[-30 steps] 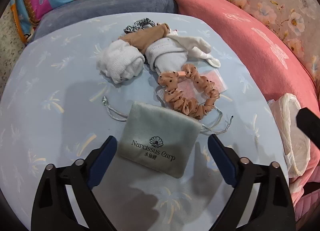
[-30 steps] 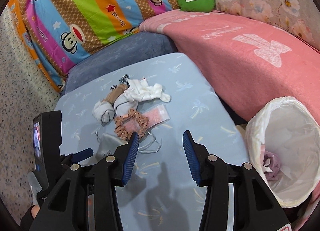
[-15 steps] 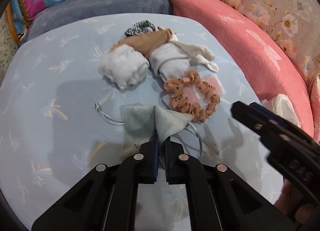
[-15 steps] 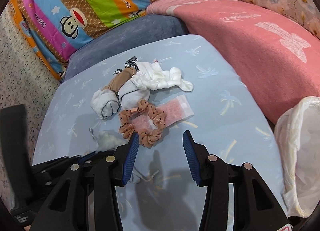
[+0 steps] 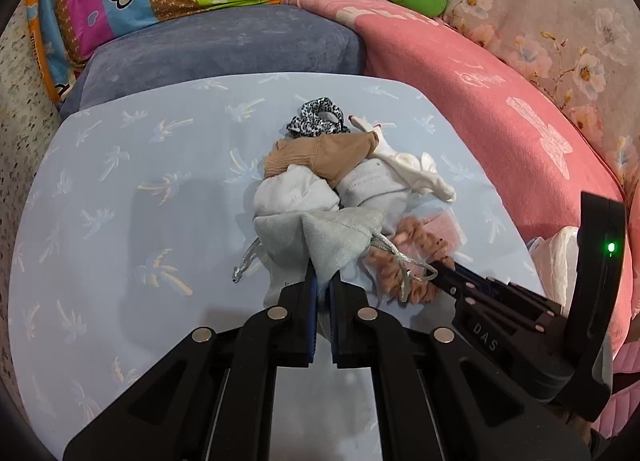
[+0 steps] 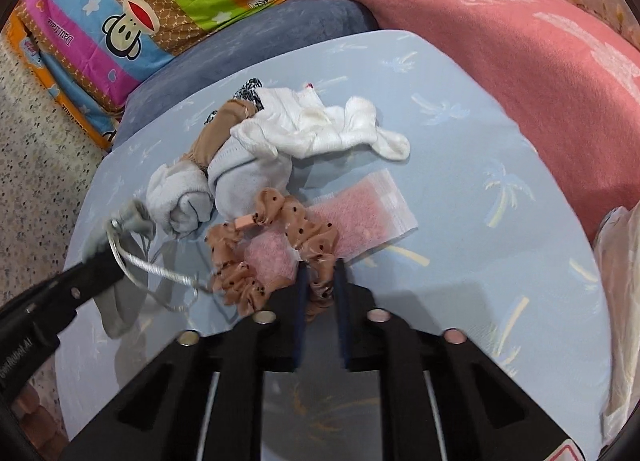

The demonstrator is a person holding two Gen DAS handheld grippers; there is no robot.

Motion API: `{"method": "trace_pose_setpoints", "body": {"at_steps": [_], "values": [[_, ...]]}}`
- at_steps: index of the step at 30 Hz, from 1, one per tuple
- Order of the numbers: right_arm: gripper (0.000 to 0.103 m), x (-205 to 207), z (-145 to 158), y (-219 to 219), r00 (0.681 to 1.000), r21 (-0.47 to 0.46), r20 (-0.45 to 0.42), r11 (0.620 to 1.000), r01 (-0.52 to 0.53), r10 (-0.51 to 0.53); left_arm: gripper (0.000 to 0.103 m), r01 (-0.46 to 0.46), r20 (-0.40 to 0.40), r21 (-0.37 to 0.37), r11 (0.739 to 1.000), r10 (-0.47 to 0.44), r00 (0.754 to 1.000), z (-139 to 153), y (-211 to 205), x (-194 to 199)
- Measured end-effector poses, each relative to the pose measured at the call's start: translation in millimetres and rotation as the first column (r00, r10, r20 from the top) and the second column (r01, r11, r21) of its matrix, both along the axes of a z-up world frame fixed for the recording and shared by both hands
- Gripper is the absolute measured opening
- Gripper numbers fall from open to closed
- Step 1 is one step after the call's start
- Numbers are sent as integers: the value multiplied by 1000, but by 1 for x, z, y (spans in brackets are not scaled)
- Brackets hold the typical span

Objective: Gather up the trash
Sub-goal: 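Grasp the beaded bracelet with the right tool while the left tool holds the grey pouch, then carry pouch and bracelet over the wastebasket and open both tools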

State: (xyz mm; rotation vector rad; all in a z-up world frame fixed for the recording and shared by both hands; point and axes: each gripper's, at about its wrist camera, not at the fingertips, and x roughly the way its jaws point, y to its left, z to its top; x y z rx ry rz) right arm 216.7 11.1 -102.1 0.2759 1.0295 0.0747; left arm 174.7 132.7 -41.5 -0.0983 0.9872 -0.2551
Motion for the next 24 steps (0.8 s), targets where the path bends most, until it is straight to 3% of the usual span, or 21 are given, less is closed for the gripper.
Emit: {"method": "trace_pose_setpoints", "body": {"at_steps": [10,24], "values": [[8,-40,52,-17,986,25,160,999,35,-39,5,24,41,5,1000,-24,999,22,-24,-5],[8,-94,133,-89,935,96,310,984,150,-173,5,130,124,20,991,-131,984,63,-96,-32]]}}
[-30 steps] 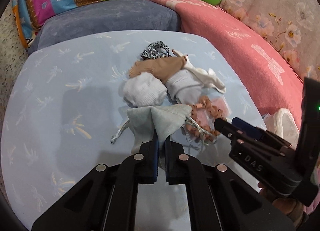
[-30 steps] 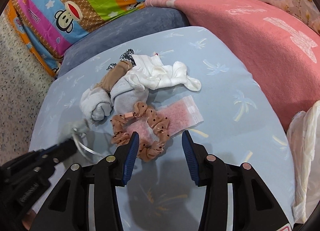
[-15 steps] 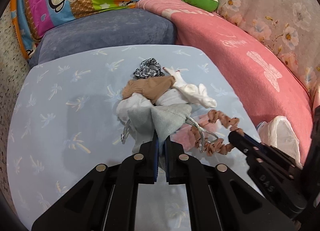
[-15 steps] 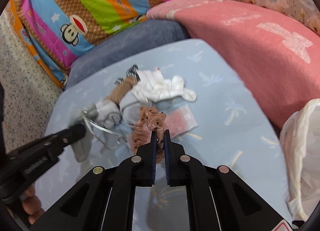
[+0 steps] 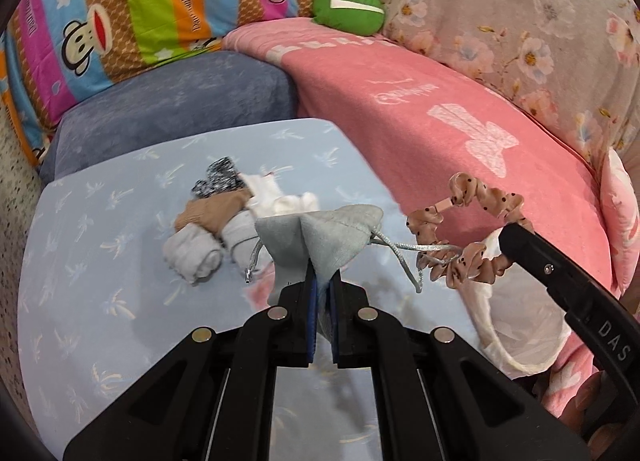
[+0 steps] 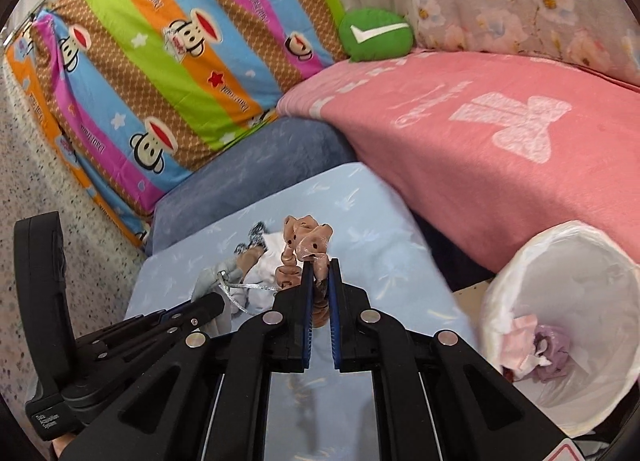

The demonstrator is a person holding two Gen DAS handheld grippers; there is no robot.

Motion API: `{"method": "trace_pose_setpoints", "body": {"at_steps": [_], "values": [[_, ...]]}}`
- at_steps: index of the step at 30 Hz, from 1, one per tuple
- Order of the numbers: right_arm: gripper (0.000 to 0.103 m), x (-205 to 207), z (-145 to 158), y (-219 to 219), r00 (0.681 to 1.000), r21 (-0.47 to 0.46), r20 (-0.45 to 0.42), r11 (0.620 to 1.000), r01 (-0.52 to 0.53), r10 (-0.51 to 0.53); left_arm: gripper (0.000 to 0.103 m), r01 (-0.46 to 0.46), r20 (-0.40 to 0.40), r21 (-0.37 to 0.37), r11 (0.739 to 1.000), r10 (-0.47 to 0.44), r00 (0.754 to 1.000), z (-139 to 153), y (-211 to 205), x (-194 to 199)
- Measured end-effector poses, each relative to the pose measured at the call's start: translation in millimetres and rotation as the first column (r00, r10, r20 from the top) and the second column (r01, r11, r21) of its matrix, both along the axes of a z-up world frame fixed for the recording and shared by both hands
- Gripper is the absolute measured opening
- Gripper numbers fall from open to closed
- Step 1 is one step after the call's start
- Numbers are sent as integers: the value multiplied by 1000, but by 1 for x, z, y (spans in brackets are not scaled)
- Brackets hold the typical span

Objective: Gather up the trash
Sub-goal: 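Carry pouch and bracelet over the wastebasket and open both tools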

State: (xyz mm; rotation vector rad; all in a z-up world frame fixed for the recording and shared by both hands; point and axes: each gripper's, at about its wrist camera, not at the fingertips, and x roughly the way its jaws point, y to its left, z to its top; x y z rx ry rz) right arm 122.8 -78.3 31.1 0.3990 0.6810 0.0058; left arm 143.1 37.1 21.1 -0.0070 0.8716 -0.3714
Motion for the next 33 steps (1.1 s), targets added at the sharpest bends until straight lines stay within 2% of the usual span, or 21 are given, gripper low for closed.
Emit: {"method": "trace_pose_setpoints", "body": {"at_steps": [15,22,33], "values": [[8,-60,28,-93,983,-14,68,985,170,-168,5,173,65,23,985,-175,983,24,-101,-29],[8,-84,24,-132,969,-4,67,971,238,-238,5,241,79,41,970,-244,967,27,-139,-41],[9,-112,11,-173,945,28,55,947,321,-322,5,332,52,48,942,-335,941,22,-184,-56]]}}
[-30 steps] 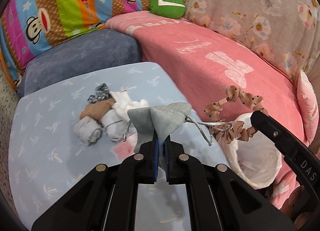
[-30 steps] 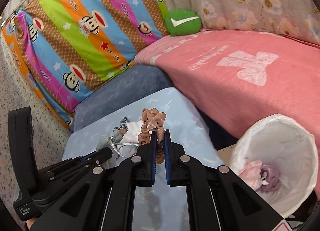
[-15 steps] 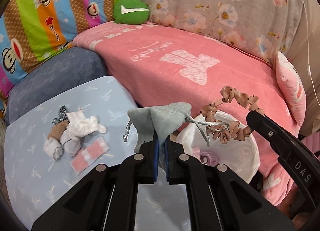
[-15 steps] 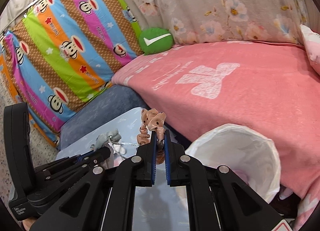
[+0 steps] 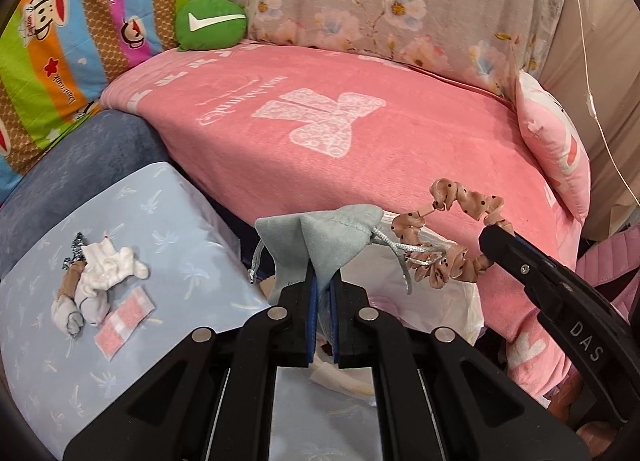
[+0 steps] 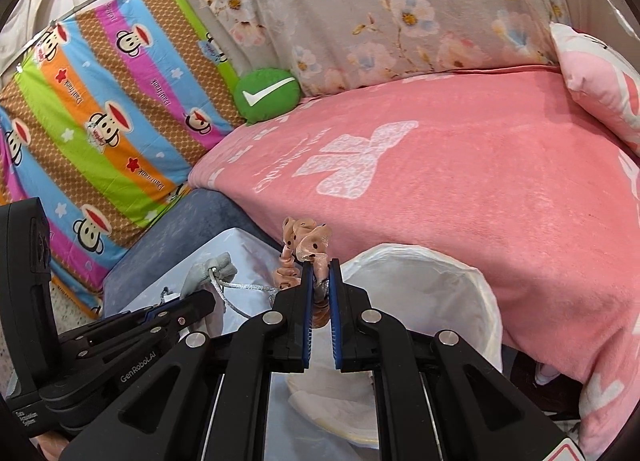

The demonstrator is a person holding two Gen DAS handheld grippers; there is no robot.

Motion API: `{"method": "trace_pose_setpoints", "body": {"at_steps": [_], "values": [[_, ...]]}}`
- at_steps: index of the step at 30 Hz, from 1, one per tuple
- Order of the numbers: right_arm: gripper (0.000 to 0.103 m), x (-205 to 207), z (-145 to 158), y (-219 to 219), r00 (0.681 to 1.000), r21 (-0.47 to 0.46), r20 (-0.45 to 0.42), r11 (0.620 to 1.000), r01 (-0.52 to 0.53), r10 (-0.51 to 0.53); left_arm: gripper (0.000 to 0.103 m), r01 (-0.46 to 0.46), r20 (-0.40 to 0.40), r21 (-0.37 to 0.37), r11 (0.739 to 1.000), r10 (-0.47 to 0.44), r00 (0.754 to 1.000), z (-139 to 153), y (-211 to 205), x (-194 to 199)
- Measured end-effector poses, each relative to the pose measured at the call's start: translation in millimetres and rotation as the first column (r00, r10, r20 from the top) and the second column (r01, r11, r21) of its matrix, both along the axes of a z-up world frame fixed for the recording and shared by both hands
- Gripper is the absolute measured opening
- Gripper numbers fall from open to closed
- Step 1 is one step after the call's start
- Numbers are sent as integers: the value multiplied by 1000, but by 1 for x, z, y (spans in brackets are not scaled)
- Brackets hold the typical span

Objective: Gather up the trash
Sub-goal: 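Carry pouch and bracelet over the wastebasket and open both tools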

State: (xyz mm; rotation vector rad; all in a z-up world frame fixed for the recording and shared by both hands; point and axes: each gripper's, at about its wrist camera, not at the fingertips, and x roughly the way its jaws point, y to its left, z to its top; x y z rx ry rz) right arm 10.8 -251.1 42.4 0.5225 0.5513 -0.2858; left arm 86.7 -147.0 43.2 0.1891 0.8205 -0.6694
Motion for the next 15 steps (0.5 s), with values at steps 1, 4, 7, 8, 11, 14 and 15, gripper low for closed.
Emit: {"method": "trace_pose_setpoints", "body": {"at_steps": [1,4,7,8,11,14,15], "values": [[9,-2,-1,-3,1000,1,0,1000,6,-6,5,6,-2,1,1000,-6,1000,0,-3,-1],[9,-6,-2,-9,1000,2,-1,1000,17,-17,6,20,-4,3,1000,-20,1000,-1,-11,-2],[10,-9,-3,-14,1000,3,-3,1000,26,-26,7,26,-6,4,1000,-26,1000,0,-16,-3],[10,-9,-4,-15,1000,2,-4,1000,28,-28,7,27,-7,4,1000,-27,1000,0,-18,-4],[15,-11,-5,-19,999,4,-4,999,41,-41,8,33,-12,4,999,-33,999,0,-21,-4],[18,-14,-6,-19,999,15,-4,999,48,-48,29,25,-21,9,1000,-25,999,-2,-22,-3],[19,-15,-6,-20,999,15,-4,999,51,-51,38,15,-16,10,1000,-15,1000,-1,-22,-4]]}}
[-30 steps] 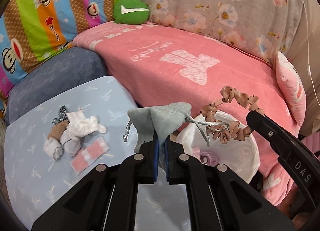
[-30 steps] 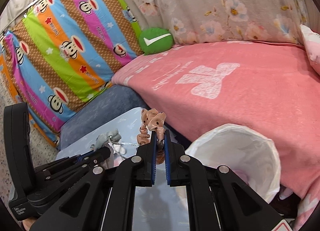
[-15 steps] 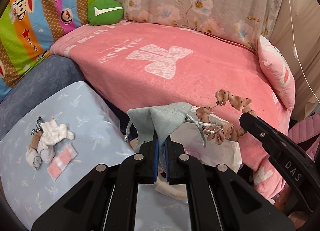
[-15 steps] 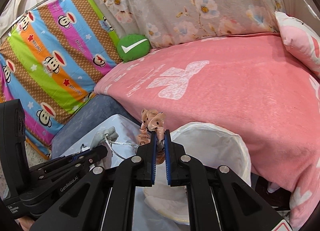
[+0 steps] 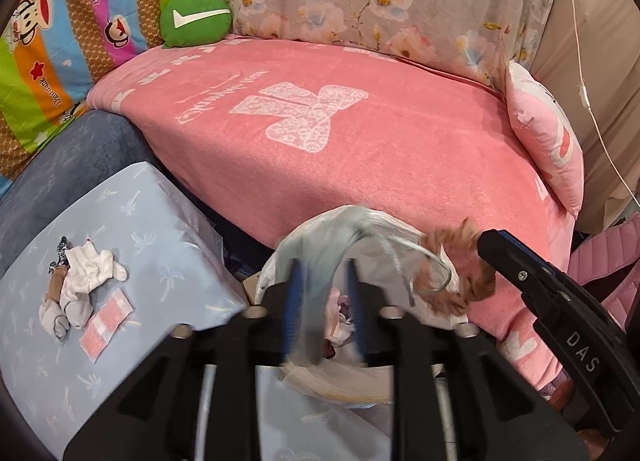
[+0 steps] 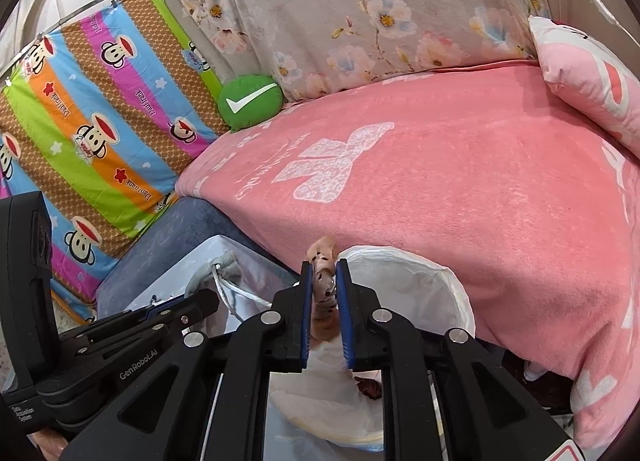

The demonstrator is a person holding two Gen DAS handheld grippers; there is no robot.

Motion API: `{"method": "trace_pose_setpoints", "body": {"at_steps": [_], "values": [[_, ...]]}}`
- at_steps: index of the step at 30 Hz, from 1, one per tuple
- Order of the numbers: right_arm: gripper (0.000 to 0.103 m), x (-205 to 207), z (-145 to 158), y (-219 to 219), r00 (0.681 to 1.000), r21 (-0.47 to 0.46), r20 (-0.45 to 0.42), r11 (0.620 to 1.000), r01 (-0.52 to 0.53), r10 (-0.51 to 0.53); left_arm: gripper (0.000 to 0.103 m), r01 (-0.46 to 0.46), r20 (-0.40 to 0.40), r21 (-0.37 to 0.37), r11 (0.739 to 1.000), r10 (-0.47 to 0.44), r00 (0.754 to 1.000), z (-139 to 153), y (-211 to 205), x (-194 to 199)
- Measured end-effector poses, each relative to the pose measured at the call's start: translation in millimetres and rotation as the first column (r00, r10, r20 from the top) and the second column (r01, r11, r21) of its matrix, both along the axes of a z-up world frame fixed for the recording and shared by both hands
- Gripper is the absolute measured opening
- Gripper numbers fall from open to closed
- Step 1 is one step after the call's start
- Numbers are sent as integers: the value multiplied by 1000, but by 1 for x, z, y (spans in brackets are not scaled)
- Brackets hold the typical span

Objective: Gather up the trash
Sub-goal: 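Carry pouch and bracelet over the wastebasket and open both tools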

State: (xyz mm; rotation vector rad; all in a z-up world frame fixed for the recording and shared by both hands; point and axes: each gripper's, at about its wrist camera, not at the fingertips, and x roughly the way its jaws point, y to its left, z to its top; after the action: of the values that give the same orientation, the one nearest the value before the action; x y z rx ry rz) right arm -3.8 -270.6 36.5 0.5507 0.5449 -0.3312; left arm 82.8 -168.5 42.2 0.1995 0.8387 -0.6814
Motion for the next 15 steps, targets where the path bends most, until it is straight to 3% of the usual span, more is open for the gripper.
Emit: {"method": "trace_pose_setpoints", "body": {"at_steps": [1,2,15], "values": [[19,-1,0,1,1000,-3,-1,1000,2,-2,54,-14,14,-3,1000,14,1000,1,2,-1],[19,-1,1,1,1000,-9,-3,1000,3,-3,61,-24,32,-8,1000,25,999,3,3,-2],[25,5,6,12,1000,-42,-7,999,-23,23,63,-61,42,-23,998,62,997,7,20,4]]}}
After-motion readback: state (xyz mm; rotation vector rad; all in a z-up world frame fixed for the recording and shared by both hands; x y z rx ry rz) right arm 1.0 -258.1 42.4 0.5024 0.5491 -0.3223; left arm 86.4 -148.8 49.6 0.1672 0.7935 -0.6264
